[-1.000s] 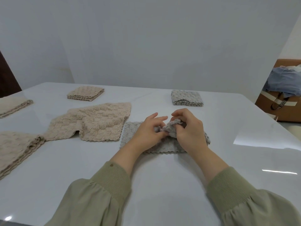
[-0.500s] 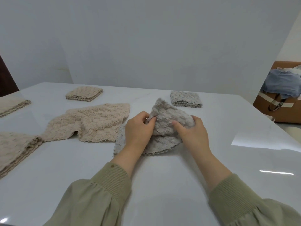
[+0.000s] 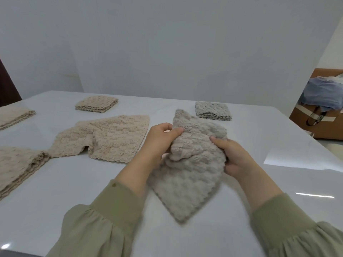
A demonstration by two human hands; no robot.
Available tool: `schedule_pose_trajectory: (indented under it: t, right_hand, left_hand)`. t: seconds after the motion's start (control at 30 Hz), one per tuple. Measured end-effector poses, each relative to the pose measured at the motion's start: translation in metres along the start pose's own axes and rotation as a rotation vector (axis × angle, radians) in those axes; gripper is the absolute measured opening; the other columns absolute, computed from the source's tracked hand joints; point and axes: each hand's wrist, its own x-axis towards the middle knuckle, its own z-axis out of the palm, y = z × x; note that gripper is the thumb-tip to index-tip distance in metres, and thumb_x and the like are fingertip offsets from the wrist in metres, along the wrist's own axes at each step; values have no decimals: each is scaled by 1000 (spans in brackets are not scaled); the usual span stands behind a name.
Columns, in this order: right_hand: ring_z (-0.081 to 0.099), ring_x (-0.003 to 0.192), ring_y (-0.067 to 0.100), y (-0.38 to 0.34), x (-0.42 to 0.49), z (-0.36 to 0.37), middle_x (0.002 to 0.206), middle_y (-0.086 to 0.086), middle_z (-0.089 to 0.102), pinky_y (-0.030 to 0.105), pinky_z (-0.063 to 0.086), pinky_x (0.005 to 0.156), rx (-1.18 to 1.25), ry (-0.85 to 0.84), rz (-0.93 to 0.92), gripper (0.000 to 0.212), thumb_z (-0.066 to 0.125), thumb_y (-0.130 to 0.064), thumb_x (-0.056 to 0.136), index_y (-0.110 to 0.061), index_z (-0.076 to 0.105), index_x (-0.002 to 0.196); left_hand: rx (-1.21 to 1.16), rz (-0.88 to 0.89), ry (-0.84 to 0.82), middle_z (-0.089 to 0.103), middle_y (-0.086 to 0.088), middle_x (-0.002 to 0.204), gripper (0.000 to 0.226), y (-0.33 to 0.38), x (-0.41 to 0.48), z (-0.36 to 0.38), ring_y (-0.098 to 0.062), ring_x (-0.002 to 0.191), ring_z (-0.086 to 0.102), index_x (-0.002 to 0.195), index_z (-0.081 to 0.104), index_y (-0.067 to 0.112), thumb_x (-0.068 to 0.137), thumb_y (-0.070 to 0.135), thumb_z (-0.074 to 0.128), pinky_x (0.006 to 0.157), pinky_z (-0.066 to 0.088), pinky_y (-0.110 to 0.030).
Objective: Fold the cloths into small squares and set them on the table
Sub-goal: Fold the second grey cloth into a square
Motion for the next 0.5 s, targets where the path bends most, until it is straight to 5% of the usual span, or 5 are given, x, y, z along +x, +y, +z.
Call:
schedule_pose_trajectory:
  t: [0.1,0.2,0.3,0.4,0.5]
  right_hand:
    - [71,80,26,-9,0,-13,98,19,69,35,60,66,-44,-115,69,34,58,-14,80,3,62,109]
    - [64,55,6,0,6,-16,73,7,69,15,49,51,-485,100,-187,6,62,-8,87,-8,67,83]
    - [51,55,4,13,22,-14,66,4,62,18,40,55,-833,248,-436,14,65,-7,83,-10,65,70]
    - [37,54,12,15,31,-7,59,6,44,26,29,54,-911,234,-422,27,65,-19,83,-3,55,64]
    - [30,34,9,5,37,-4,41,-4,38,18,25,40,-770,258,-266,43,62,-36,87,-5,53,59]
  left_hand:
    - [-148,-181,-182,55,2,50,14,2,-2,-8,-6,37,47,77,57,10,90,14,62,35,40,-16]
    - [310,-70,-10,61,-4,58,20,-16,9,-14,-12,43,54,71,61,8,83,21,70,45,47,-22]
    - [637,62,152,66,-6,64,24,-34,18,-14,-23,62,63,66,64,11,77,30,74,64,51,-34]
    - [630,45,161,68,-4,68,21,-41,25,-14,-23,70,65,71,69,15,77,35,74,69,51,-35]
    - [539,15,188,69,0,65,19,-44,32,-16,-16,62,63,70,71,19,78,36,72,66,52,-30]
